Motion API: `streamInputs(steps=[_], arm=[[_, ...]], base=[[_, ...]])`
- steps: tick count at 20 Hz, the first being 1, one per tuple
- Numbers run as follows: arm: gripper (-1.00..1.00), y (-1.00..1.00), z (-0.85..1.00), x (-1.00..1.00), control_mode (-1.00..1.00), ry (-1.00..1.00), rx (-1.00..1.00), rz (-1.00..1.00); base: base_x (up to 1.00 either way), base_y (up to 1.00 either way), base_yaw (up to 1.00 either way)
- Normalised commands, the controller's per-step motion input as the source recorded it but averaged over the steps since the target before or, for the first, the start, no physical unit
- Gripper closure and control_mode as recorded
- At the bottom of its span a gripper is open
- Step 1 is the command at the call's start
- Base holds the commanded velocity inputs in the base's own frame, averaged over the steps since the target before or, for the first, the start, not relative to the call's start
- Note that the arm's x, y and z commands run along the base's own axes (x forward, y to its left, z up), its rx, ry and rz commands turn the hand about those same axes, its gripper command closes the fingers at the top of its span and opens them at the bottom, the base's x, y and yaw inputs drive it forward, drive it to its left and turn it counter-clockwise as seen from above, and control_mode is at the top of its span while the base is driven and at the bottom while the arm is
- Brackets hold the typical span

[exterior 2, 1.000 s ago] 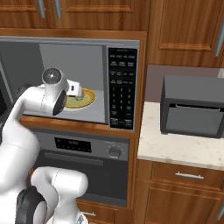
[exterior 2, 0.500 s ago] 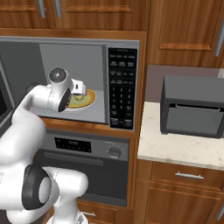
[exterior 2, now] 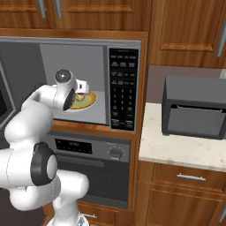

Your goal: Retrieve the reheated potato from the microwave, then place the potato, cheese, and condiment on the cutting board.

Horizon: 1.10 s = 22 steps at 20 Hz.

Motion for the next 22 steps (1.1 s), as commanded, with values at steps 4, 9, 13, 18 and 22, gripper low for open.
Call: streamInputs(steps=[4,9,13,18,22], arm=[[-1.00,0.02,-0.06,0.37,-1.00,0.00,-0.05,0.00],[-1.00,0.12,-0.12,0.30,-1.00,0.00,-0.03,0.00],[-1.00,0.12,-0.21,0.16,-1.00,0.00,-0.04,0.00],[-1.00,0.06,-0.23,0.21,-1.00,0.00,-0.04,0.00],[-1.00,0.01,-0.13,0.30,-1.00,0.00,-0.02,0.00]], base=[[0.00,0.00,0.00],[0.00,0.00,0.00],[0.00,0.00,0.00],[0.00,0.00,0.00],[0.00,0.00,0.00]])
